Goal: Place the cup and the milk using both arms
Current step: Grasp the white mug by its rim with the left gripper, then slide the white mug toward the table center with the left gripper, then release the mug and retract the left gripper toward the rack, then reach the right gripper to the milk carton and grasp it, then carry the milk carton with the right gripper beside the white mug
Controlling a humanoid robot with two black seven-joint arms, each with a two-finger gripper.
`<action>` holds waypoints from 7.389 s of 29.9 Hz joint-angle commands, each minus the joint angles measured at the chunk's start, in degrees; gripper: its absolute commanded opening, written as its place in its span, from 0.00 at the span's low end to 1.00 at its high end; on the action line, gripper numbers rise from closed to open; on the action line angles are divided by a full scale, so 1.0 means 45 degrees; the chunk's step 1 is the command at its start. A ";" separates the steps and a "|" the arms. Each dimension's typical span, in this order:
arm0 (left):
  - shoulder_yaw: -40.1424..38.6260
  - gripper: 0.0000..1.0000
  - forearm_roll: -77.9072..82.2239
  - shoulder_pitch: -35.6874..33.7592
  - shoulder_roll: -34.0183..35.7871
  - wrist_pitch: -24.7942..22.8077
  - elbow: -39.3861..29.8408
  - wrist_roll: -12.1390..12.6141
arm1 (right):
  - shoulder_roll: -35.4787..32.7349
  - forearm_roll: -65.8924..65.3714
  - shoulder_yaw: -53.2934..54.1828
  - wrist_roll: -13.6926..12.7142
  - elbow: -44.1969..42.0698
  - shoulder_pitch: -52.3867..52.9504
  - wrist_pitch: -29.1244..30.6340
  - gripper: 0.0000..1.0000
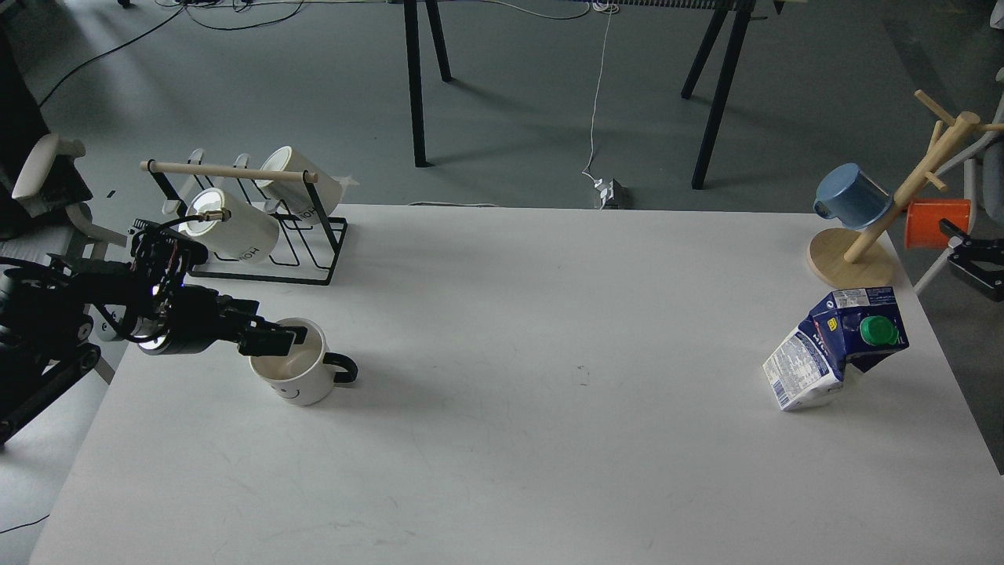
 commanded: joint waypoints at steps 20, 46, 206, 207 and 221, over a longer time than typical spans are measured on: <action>0.0000 0.00 0.0060 0.0474 -0.0640 0.0343 0.0819 0.0000 | -0.0078 0.0000 0.0001 0.0000 0.0005 -0.0411 0.0000 0.98; 0.0039 0.01 -0.1447 -0.2144 -0.5851 -0.0001 0.2006 0.0000 | -0.0117 0.0097 0.1349 0.0000 -0.0991 -0.0489 0.0000 0.98; -0.0918 0.87 -1.5213 0.0161 0.0336 -0.0001 0.2322 0.0000 | 0.7949 -0.0957 -0.1952 0.0000 0.2759 -0.2227 0.0000 0.36; -0.0918 0.87 -1.5213 0.0161 0.0336 -0.0001 0.2322 0.0000 | 0.7949 -0.0996 -0.1952 0.0000 0.2759 -0.2227 0.0000 0.37; -0.0918 0.87 -1.5213 0.0161 0.0317 -0.0001 0.2322 0.0000 | 0.7891 -0.1036 -0.1933 0.0000 0.3129 -0.2598 0.0000 0.92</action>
